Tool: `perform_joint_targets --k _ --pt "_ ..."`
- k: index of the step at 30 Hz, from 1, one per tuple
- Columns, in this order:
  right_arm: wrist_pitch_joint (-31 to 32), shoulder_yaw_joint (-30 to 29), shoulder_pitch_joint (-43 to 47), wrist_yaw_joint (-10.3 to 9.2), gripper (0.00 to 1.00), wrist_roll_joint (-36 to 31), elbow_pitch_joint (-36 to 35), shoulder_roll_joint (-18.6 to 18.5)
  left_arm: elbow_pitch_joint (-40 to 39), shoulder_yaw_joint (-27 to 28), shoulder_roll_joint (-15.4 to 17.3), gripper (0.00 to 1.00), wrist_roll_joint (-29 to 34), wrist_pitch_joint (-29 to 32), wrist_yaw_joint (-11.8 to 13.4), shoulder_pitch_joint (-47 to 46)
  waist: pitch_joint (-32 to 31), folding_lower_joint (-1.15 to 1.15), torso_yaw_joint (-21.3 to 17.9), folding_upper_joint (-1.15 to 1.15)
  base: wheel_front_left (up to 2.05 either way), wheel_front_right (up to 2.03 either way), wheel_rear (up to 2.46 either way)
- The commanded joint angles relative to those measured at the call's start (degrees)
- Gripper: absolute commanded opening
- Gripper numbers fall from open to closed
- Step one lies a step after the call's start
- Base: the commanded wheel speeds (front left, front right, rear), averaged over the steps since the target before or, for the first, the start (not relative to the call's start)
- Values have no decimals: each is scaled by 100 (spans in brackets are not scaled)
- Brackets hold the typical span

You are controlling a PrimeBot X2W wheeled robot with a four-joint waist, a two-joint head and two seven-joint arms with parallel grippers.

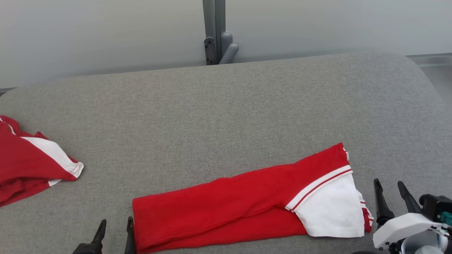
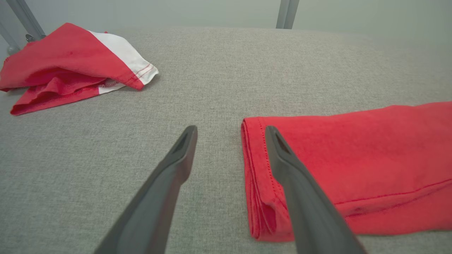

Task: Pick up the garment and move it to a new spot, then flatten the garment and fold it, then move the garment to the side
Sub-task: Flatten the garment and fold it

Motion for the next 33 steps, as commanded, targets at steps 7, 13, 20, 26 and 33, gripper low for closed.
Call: perform_joint_targets --k 7,13,20,26,33 --pt "-13 113 -221 -10 100 -232 158 46 -218 -170 -2 100 78 2 164 41 8 0 157 0 0 0 0" --pt "60 432 -709 -9 100 -113 1182 -74 -234 -272 -1 100 65 2 158 -46 84 0 334 0 0 0 0" --pt "324 836 -1227 -10 100 51 2102 -197 -217 -329 -2 100 53 2 177 -56 239 0 498 0 0 0 0" --pt "581 1166 -1457 -9 83 362 2656 -180 -200 -314 -2 100 76 2 171 -130 335 0 591 0 0 0 0" --pt "408 1288 -1569 -17 0 735 3014 -312 -178 -300 -3 100 62 2 136 -153 347 0 630 0 0 0 0"
